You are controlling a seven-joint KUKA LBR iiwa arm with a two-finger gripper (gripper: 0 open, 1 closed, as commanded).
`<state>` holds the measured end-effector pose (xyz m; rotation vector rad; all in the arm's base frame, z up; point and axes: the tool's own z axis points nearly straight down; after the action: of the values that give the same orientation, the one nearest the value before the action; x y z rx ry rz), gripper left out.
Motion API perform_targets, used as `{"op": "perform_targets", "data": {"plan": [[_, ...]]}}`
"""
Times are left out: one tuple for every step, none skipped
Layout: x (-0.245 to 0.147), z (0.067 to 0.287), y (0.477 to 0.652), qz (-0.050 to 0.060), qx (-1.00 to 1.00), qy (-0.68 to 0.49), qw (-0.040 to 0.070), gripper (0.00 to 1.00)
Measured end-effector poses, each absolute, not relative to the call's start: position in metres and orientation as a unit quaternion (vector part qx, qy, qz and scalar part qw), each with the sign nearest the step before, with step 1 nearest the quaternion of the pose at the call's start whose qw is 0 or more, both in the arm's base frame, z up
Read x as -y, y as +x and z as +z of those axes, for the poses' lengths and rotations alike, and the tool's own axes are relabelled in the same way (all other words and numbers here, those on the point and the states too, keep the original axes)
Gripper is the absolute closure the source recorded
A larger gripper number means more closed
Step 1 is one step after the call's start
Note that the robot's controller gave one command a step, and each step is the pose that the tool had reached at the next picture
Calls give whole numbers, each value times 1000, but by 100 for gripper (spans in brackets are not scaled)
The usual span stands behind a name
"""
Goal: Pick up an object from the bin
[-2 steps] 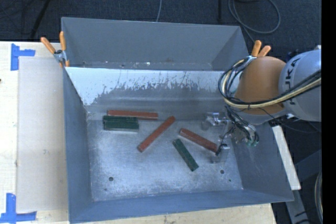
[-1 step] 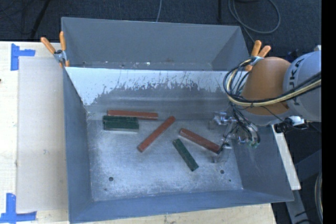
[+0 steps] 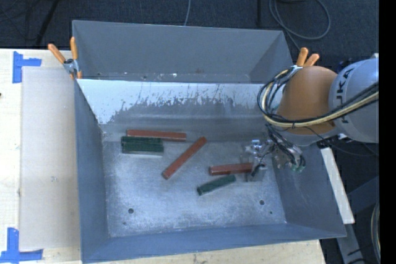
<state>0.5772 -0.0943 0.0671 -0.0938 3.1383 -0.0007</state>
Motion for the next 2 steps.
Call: {"op": "perform_targets", "data": {"plan": [[94,67,577,0,-1000,-30,1,100],[94,71,576,0,-1000,-30,-1,100]]}}
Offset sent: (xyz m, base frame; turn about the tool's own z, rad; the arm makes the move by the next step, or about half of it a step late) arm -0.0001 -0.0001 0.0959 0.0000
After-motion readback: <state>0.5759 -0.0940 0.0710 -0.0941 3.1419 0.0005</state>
